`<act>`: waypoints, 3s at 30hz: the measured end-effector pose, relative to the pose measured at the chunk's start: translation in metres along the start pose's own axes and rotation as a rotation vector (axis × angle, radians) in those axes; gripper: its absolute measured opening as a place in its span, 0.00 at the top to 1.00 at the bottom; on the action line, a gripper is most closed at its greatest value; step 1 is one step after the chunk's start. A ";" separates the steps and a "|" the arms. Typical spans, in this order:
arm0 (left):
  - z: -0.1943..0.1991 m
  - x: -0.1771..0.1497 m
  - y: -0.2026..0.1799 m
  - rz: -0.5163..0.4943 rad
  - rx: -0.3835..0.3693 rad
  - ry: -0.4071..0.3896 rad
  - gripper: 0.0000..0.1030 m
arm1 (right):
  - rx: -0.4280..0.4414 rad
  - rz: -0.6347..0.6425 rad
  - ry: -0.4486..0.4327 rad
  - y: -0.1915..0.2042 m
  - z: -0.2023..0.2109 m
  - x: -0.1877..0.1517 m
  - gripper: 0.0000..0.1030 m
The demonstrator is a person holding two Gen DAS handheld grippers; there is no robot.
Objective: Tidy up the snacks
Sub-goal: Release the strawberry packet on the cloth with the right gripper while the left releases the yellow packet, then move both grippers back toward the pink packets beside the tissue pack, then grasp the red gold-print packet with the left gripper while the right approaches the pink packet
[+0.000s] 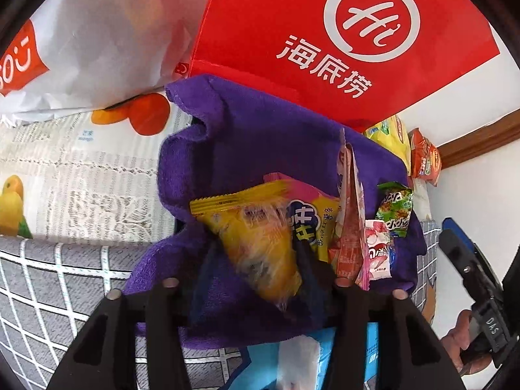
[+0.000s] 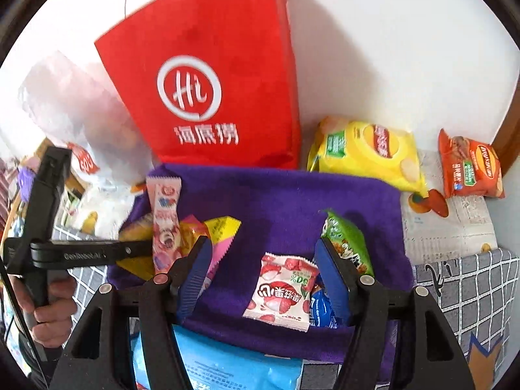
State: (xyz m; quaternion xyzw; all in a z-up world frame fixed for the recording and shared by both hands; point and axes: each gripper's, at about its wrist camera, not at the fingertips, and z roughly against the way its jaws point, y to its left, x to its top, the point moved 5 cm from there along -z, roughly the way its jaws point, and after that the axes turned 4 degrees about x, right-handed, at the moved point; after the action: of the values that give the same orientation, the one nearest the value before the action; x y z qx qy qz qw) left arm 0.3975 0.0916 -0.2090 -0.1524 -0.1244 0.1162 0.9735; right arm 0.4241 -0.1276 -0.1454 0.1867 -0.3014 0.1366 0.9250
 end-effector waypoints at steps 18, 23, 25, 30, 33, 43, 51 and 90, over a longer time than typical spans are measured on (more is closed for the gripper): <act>0.070 -0.003 -0.008 -0.051 -0.046 -0.119 0.44 | -0.082 -0.045 -0.131 0.006 0.051 -0.005 0.37; 0.091 -0.010 -0.017 -0.077 -0.055 -0.154 0.44 | -0.101 -0.023 -0.081 0.006 0.063 -0.050 0.37; 0.100 -0.013 -0.020 -0.086 -0.050 -0.176 0.44 | -0.119 0.000 -0.072 0.008 0.070 -0.072 0.42; 0.129 -0.026 -0.037 -0.125 -0.059 -0.228 0.44 | -0.127 0.028 -0.038 0.018 0.085 -0.123 0.56; 0.145 -0.037 -0.052 -0.170 -0.053 -0.255 0.44 | -0.102 0.038 -0.044 0.027 0.092 -0.145 0.57; 0.159 -0.088 -0.050 -0.200 0.010 -0.270 0.41 | -0.026 0.078 0.063 0.043 0.063 -0.189 0.61; 0.137 -0.124 -0.005 -0.104 0.053 -0.216 0.41 | 0.000 0.135 0.137 0.056 0.035 -0.209 0.61; 0.028 -0.183 -0.011 -0.173 0.168 -0.176 0.67 | -0.132 -0.014 -0.006 -0.023 0.045 -0.225 0.48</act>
State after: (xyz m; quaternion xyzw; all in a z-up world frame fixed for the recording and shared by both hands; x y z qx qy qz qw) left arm 0.2198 0.0409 -0.2178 -0.0485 -0.2120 0.0548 0.9745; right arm 0.2344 -0.1986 -0.2548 0.1277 -0.3114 0.1092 0.9353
